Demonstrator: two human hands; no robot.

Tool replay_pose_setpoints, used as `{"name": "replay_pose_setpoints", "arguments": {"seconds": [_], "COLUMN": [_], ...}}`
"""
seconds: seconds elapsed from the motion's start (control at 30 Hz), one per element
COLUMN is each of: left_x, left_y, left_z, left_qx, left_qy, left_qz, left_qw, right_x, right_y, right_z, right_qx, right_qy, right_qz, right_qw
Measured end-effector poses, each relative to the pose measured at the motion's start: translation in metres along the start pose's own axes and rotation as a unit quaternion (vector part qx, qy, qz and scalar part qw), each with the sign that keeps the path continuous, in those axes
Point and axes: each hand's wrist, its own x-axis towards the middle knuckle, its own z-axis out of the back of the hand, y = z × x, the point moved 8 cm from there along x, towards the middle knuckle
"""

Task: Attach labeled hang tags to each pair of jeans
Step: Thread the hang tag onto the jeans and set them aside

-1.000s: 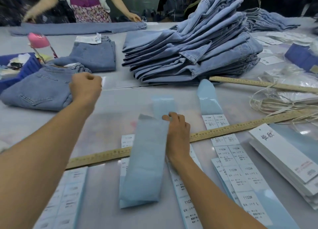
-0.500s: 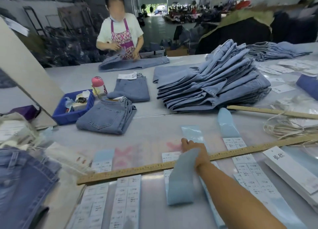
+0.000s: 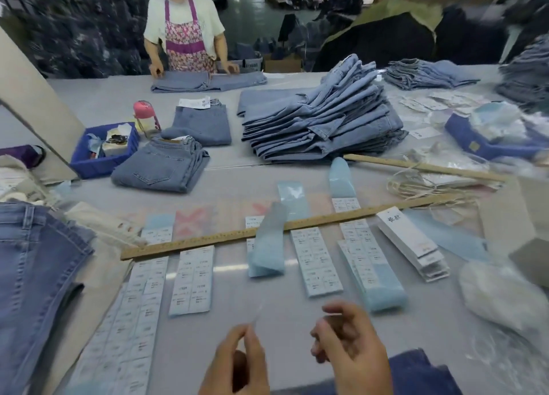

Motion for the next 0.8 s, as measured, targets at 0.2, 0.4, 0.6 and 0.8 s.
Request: {"name": "replay_pose_setpoints", "arguments": {"seconds": [0.2,0.4,0.6,0.8], "left_x": [-0.050,-0.124,-0.170,-0.120], "left_y": [-0.100,-0.155,-0.200,-0.214], "left_z": [-0.068,-0.132,-0.182,-0.251], "left_qx": [0.116,0.119,0.202,0.019], "left_qy": [0.019,0.131,0.234,0.226], "left_qz": [-0.282,-0.393,-0.536,-0.443], "left_qw": [0.952,0.902,0.786,0.868], "right_x": [-0.026,-0.020,-0.019,-0.001], "right_y": [0.001,0.010,0.004,-0.018], "right_z": [0.072,0.159,0.247,0.311], "right_qx": [0.168,0.221,0.215,0.197], "right_qy": [-0.033,-0.102,-0.163,-0.240], "right_qz": [-0.213,-0.218,-0.231,-0.200], "right_qw": [0.962,0.945,0.935,0.929]}}
